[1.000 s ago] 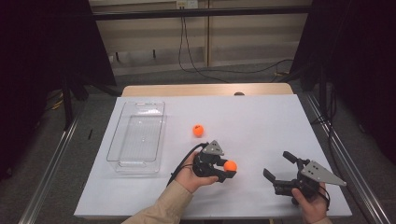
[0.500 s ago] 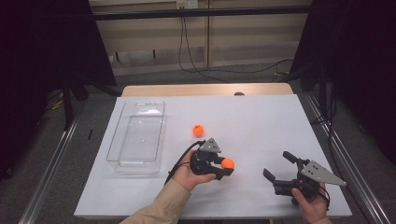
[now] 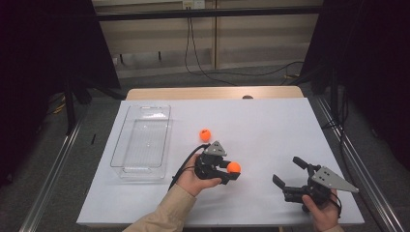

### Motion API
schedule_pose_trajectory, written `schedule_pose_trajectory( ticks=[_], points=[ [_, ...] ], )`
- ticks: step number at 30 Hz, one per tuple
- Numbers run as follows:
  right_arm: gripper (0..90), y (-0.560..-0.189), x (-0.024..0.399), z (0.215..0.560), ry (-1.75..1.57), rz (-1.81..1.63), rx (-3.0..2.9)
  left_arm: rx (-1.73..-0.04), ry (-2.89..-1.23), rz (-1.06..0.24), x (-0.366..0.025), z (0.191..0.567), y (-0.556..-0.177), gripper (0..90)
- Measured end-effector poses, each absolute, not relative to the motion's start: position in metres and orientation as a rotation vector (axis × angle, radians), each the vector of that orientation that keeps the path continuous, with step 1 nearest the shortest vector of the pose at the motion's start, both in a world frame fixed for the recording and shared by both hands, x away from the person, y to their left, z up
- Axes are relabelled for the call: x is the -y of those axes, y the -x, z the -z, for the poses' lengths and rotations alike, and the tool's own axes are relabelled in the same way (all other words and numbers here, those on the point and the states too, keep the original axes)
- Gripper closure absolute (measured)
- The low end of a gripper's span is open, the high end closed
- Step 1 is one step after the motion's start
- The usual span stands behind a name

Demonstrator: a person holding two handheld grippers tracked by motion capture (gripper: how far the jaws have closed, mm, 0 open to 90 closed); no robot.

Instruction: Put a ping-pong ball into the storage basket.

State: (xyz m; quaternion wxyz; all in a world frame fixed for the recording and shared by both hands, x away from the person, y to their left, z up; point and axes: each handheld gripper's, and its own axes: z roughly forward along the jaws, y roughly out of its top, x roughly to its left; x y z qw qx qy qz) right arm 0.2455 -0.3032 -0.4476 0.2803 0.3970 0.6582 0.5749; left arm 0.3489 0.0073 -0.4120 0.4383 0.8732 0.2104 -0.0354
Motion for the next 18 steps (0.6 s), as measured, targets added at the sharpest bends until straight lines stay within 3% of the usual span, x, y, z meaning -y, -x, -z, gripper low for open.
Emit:
schedule_pose_trajectory(
  ticks=[18],
  points=[
    [1.7,-0.2455,0.3033,0.4475,-1.065,-1.542,-1.762,-0.561,-2.159,0.072,-0.0151,0.4079,-0.3539,50.9]
  ],
)
